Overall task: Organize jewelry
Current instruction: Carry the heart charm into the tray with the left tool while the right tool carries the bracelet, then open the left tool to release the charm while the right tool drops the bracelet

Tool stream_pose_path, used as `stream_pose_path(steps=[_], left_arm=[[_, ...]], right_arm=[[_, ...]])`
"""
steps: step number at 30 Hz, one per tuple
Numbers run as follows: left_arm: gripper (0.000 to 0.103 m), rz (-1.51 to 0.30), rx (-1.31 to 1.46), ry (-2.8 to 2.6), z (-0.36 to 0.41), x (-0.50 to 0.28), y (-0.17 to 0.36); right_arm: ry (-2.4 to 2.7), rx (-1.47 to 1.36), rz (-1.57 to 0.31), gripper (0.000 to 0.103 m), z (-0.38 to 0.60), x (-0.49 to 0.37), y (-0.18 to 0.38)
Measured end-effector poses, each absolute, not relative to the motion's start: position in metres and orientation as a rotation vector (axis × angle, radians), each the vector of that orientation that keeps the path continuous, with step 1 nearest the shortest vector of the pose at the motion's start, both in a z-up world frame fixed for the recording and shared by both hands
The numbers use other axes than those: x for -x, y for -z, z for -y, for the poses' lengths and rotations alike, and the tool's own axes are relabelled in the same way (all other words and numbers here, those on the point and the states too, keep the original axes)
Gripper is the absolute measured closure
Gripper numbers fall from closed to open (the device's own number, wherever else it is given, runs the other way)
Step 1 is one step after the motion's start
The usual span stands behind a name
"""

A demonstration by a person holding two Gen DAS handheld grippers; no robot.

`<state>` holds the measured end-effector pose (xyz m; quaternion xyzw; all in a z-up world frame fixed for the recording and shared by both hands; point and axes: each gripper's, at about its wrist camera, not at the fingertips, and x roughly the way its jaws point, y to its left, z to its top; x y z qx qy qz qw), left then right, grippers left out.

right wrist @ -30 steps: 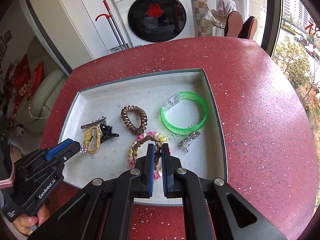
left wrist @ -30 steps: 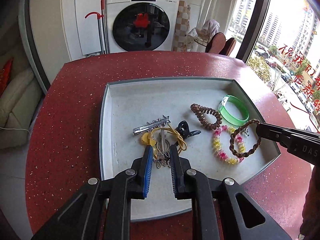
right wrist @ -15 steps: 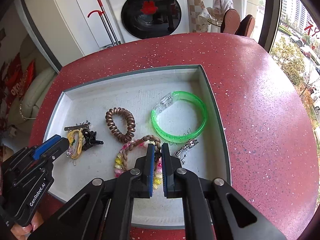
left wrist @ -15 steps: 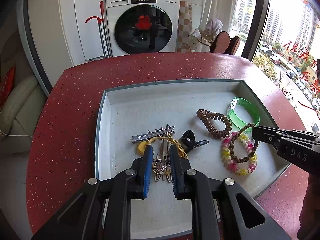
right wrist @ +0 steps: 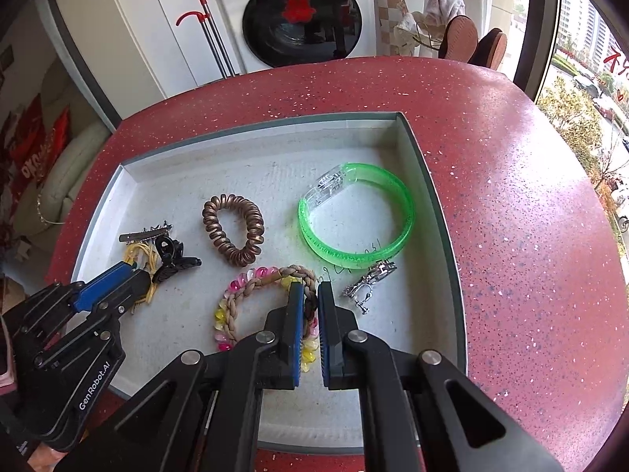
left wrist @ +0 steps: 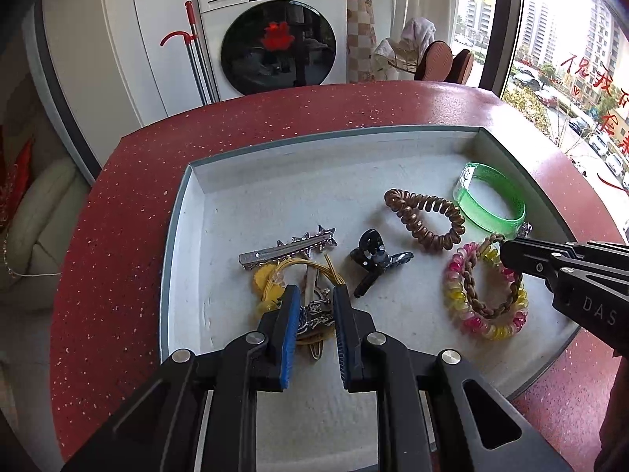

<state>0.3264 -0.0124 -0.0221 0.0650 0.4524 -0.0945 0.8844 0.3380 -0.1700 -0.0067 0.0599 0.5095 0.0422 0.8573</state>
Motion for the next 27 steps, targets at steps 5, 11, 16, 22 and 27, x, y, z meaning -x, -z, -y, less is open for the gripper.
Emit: stream_pose_path(steps=[5, 11, 16, 22, 27], left_arm=[[0.068, -0.946, -0.131, 0.197, 0.013, -0.325, 0.022], [0.068, -0.946, -0.133, 0.191, 0.016, -0.324, 0.021], [0.067, -0.950, -0.119, 0.190, 0.016, -0.322, 0.020], [0.057, -0.946, -0.129, 0.177, 0.016, -0.323, 0.019], [0.000, -0.872, -0.144, 0.146, 0.016, -0.314, 0.009]], right_arm=[[-0.104, -0.134, -1.077, 0.094, 0.170, -0.336, 0.005], [-0.109, -0.145, -1.063, 0.058, 0.169, -0.332, -0.001], [-0.115, -0.154, -1.038, 0.058, 0.172, -0.329, -0.010], [-0.113, -0.164, -1.027, 0.057, 0.178, -0.325, -0.015], [-0.105, -0.164, -1.027, 0.057, 0.184, -0.322, -0.015]])
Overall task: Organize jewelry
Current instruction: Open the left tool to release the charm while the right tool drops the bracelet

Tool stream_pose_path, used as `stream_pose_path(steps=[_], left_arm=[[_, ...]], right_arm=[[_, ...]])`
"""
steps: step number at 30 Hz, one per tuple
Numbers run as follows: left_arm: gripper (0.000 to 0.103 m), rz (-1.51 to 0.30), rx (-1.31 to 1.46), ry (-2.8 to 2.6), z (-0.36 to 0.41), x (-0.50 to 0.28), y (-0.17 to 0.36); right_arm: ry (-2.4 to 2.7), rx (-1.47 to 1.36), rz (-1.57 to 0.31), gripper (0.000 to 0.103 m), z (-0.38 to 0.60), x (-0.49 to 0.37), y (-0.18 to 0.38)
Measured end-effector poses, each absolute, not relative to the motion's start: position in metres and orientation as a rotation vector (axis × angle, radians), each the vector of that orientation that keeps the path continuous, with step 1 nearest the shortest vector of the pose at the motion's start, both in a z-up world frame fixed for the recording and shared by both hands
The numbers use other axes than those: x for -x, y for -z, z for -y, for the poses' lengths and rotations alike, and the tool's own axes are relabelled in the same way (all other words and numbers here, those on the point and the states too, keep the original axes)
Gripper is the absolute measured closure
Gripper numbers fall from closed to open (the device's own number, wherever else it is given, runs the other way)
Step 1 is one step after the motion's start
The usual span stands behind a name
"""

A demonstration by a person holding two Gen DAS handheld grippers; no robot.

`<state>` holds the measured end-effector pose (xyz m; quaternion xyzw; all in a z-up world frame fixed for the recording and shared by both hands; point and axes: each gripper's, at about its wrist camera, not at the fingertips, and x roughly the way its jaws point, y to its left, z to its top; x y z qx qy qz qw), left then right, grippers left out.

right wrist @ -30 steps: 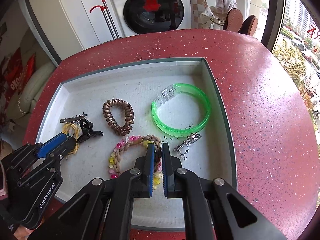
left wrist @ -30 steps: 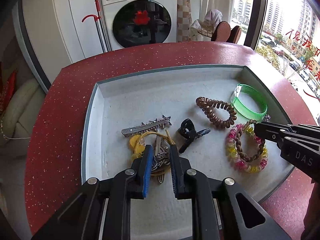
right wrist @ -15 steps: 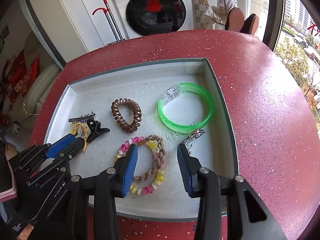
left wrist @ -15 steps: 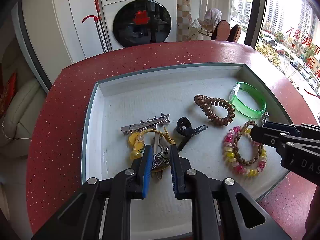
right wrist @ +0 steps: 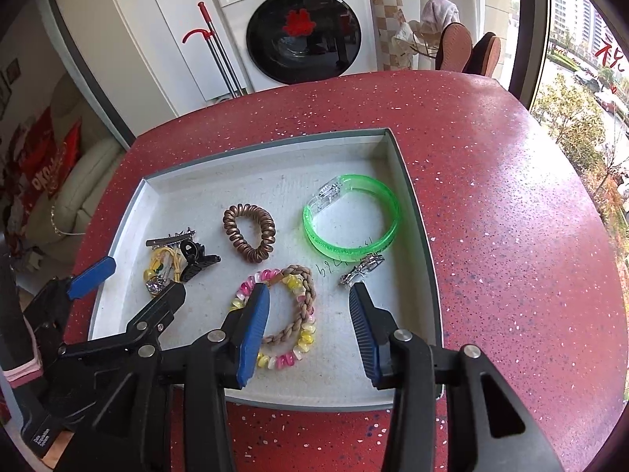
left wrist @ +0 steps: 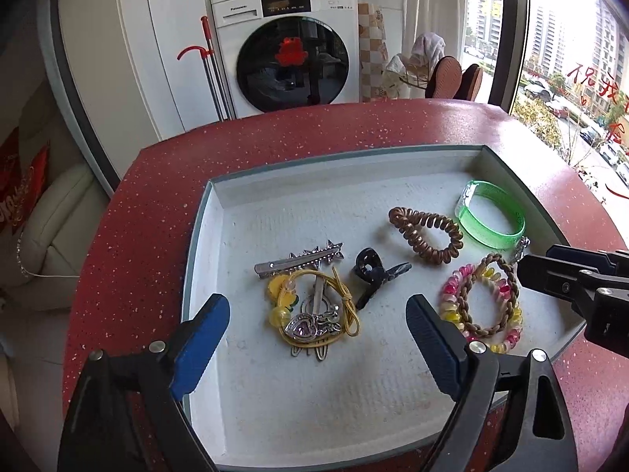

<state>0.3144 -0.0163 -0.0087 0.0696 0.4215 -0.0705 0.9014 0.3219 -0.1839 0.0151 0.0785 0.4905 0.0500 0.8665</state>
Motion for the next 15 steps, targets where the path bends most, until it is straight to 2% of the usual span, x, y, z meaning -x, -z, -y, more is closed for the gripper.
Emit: stream_pose_path(steps=[7, 10, 15], left_arm=[[0.000, -0.899, -0.145, 0.142, 0.0164, -0.3171, 0.0053], [0.000, -0.896, -0.164, 0.127, 0.0163, -0.3170, 0.0036], [0.000, -0.898, -0.165, 0.105, 0.0117, -0.3171, 0.0000]], right_arm=[[-0.099, -0.156, -1.035, 0.056, 0.1840, -0.3219, -0.0161], [-0.105, -0.151, -1.036, 0.043, 0.1821, -0.3221, -0.0167], [-0.112, -0.142, -1.032, 0.030, 0.1788, -0.3200, -0.0193]])
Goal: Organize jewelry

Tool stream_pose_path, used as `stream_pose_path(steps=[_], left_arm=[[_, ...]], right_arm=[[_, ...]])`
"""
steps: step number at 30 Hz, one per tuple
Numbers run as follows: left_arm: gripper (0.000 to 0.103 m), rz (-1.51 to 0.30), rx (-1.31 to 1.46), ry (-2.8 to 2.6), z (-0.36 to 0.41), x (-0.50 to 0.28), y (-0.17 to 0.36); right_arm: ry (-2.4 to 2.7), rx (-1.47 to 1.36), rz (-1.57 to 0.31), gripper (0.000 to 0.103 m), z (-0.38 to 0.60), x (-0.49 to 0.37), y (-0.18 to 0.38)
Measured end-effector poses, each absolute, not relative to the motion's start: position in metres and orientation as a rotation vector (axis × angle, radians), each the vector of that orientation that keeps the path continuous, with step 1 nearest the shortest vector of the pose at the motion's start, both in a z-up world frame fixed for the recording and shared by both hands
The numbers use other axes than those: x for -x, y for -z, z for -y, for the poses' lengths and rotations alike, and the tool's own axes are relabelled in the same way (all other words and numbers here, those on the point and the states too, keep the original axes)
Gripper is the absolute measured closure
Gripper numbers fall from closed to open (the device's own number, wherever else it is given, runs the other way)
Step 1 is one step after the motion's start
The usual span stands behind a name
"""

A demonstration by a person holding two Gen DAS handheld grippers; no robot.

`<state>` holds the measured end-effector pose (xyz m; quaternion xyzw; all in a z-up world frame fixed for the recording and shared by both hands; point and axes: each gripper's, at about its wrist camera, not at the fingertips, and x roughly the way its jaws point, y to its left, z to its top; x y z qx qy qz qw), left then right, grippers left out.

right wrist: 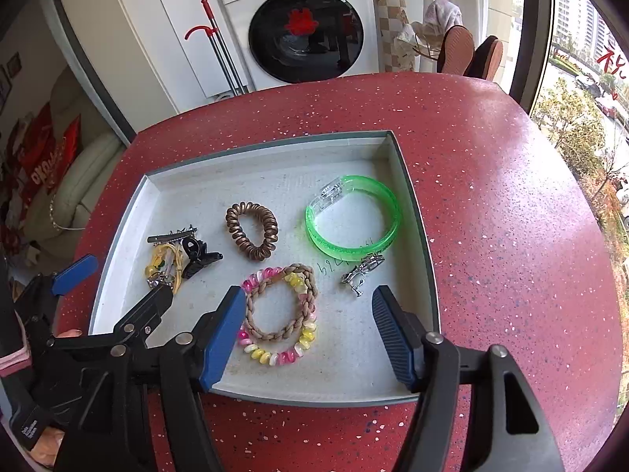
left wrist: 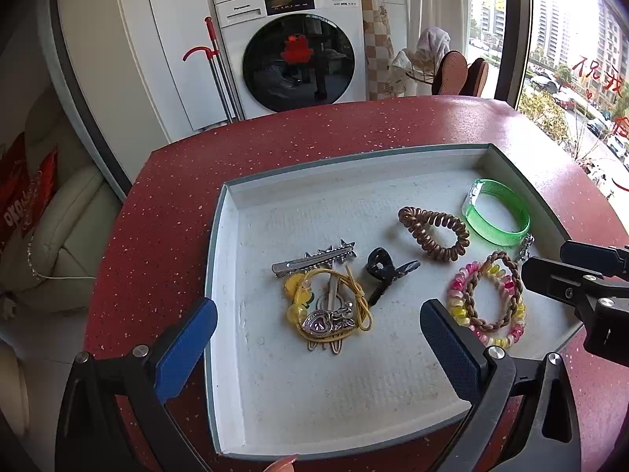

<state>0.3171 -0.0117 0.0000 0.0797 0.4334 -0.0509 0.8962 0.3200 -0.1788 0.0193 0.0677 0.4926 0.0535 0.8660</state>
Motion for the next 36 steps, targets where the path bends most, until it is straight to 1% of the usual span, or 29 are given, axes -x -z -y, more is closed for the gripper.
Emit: stream_pose_path(steps=[1, 3, 7, 18, 23, 31, 36], left_arm=[[0.000, -0.902, -0.159, 0.105, 0.010, -0.317, -0.001], [0.000, -0.908, -0.149, 0.102, 0.007, -0.317, -0.002], [0.000, -0.909, -0.123, 0.111, 0.000, -0.311, -0.003], [0.000, -0.868, -0.110, 0.083, -0.012, -0.290, -0.011], [0.000, -0.862, -0.069, 0.081, -0.020, -0.280, -0.013], [0.000, -0.813, -0.086, 0.084, -0.020, -0.248, -0.014], [0.000, -0.826, -0.085, 0.082, -0.018, -0.229, -0.006]], right_arm=[[-0.115, -0.141, -1.029, 0.026, 0.178, -0.319, -0.020], [-0.121, -0.136, -1.021, 0.025, 0.176, -0.317, -0.022], [-0.117, -0.112, -0.966, 0.014, 0.172, -0.308, -0.028], [-0.079, -0.070, -0.839, 0.014, 0.170, -0.283, -0.038], [-0.078, -0.101, -0.782, 0.014, 0.173, -0.268, -0.043], [-0.103, -0.069, -0.788, 0.014, 0.170, -0.245, -0.037], [-0.084, -0.079, -0.838, 0.014, 0.172, -0.239, -0.029]])
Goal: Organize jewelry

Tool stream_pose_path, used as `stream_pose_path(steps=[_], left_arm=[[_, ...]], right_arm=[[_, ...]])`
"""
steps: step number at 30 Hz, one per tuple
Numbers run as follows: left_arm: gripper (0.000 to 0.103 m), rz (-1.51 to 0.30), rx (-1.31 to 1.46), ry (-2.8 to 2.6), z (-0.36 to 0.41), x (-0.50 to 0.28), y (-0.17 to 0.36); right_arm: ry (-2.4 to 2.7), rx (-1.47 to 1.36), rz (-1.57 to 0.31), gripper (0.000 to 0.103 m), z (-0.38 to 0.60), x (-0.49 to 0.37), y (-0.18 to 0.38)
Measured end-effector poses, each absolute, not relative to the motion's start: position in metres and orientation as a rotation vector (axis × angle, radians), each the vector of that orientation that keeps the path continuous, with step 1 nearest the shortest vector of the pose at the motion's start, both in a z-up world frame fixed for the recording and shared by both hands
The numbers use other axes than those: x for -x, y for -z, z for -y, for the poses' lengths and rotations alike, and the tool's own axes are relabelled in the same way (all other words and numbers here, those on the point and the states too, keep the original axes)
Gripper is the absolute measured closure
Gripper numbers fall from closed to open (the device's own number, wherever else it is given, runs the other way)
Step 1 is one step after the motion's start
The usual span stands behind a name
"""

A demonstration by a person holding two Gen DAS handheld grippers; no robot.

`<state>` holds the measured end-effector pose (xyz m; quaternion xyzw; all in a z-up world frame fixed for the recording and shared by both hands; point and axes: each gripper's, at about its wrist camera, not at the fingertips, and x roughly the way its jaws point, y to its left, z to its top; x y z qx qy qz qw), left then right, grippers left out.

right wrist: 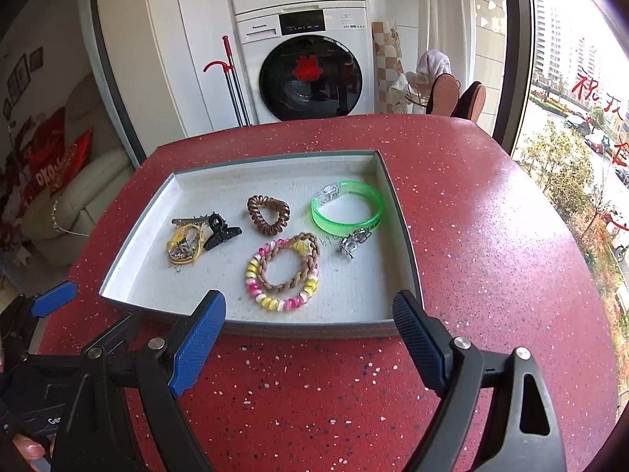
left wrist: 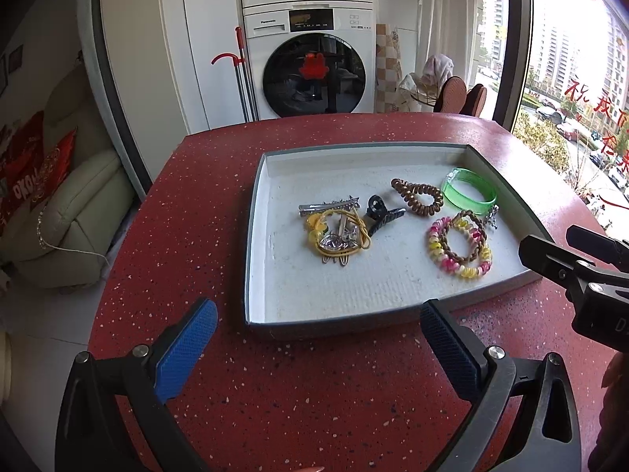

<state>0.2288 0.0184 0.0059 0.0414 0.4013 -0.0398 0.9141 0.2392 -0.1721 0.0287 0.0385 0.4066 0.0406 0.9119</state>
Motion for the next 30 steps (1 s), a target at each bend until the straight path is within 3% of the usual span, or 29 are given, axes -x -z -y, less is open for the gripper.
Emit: stream_pose_path(steps=[17, 30], left_arm=[[0.000, -0.876, -0.087, 0.031, -0.029, -0.190, 0.007], [0.000, -0.784, -0.096, 0.018, -0.017, -0.159, -0.004]], right_arm=[[-0.086, -0.098, -0.863, 0.014, 0.175, -0.200, -0.019], [-0.028, -0.061, -0.708, 0.014, 0.176, -0.155, -0.031]])
